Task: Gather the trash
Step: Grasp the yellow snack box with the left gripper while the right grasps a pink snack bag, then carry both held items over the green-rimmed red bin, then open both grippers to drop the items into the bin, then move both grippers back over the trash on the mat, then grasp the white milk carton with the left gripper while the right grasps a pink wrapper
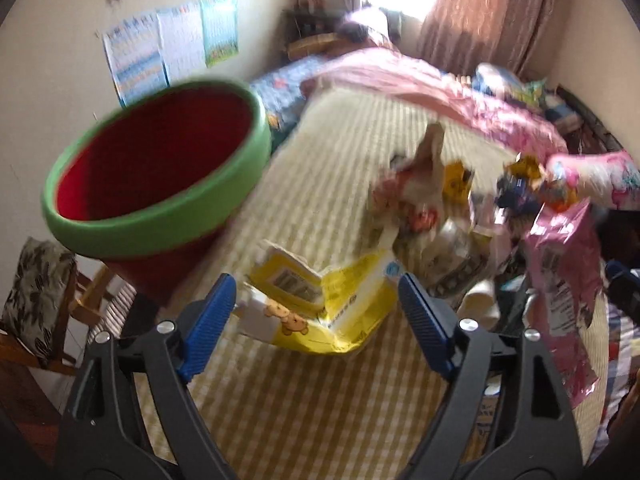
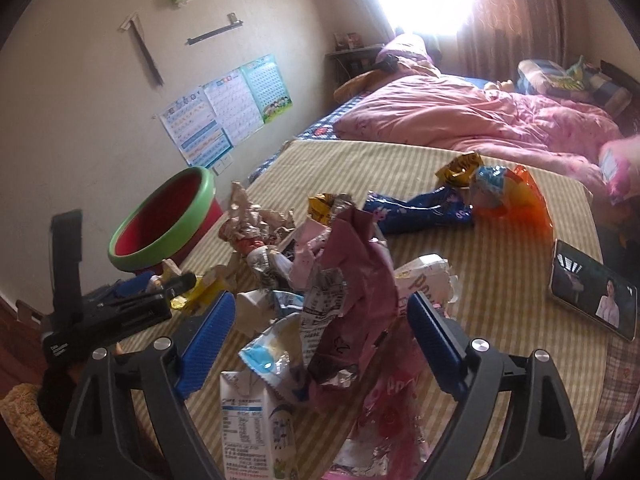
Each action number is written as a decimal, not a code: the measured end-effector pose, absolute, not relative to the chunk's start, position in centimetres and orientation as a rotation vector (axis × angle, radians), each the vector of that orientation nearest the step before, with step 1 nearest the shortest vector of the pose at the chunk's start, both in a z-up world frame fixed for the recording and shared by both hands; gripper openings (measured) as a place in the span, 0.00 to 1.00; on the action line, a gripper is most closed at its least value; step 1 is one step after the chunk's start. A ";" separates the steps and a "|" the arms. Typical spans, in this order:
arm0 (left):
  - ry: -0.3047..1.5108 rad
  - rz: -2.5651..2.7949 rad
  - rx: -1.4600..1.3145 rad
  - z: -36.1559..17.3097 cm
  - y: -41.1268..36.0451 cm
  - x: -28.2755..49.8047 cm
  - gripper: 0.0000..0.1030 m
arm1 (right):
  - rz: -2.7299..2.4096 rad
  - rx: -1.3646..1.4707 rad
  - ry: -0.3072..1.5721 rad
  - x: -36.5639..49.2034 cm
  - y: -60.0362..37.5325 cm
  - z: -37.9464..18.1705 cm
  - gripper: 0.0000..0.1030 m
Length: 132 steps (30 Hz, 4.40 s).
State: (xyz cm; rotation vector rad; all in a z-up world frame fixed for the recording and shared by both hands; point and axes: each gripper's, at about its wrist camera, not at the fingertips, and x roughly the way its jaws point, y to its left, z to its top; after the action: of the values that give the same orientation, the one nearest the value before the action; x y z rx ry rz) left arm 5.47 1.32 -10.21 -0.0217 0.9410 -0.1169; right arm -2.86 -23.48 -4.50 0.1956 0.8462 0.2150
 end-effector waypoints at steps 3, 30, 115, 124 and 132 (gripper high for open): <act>0.975 -0.108 -0.041 -11.1 1.9 5.6 0.80 | 0.203 0.208 0.871 -2.1 -23.8 -5.1 0.82; 0.786 -0.140 -0.053 -5.7 3.1 3.2 0.60 | 0.200 0.218 0.736 -0.3 -23.9 -0.7 0.36; 0.959 -0.395 -0.146 -7.0 -3.9 -1.4 0.88 | 0.130 0.150 0.760 -0.8 -22.8 -1.5 0.68; 1.034 -0.430 -0.109 -8.8 -9.6 -3.4 0.89 | 0.064 0.166 0.789 -4.0 -28.3 -2.3 0.69; 1.198 -0.373 -0.166 -12.7 -9.3 -2.3 0.89 | 0.086 0.220 0.917 -5.9 -29.6 -6.0 0.69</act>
State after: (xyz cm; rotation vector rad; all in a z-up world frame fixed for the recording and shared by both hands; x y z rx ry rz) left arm -2.30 -9.31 -12.66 -0.1661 1.1979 -0.3729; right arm -5.93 -29.59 -5.99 0.2196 0.9167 0.0860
